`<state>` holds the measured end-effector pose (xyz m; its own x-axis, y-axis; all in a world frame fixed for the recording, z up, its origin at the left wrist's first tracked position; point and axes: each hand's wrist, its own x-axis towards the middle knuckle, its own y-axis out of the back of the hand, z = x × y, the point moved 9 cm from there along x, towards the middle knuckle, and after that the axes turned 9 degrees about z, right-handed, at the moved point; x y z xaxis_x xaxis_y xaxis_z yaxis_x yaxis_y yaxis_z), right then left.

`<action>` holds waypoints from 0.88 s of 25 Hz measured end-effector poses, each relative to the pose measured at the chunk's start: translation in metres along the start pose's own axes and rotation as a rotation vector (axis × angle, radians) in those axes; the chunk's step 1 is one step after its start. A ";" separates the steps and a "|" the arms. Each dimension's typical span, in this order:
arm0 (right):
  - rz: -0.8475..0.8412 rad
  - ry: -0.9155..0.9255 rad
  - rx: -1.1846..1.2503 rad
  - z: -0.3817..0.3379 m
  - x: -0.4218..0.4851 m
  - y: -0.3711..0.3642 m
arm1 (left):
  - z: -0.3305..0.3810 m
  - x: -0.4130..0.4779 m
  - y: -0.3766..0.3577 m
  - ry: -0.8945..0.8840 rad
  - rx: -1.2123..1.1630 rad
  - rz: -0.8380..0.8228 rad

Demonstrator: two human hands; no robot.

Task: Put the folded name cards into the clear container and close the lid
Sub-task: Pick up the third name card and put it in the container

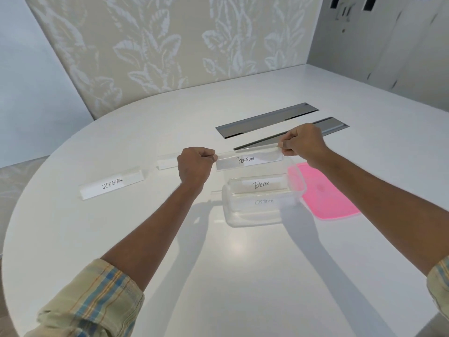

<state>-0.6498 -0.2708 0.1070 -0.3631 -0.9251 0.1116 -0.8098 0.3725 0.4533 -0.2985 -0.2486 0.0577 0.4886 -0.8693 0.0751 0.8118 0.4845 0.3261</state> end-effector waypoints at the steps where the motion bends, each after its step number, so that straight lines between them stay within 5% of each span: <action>1: -0.002 -0.005 0.001 0.007 0.002 0.003 | 0.000 -0.001 -0.007 -0.005 0.003 -0.013; 22: -0.064 -0.016 -0.136 0.066 0.019 0.012 | 0.008 -0.014 -0.043 -0.133 0.105 -0.131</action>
<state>-0.6968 -0.2787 0.0564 -0.3211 -0.9448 0.0654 -0.7619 0.2987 0.5747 -0.3427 -0.2583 0.0501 0.3287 -0.9329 0.1470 0.8247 0.3594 0.4368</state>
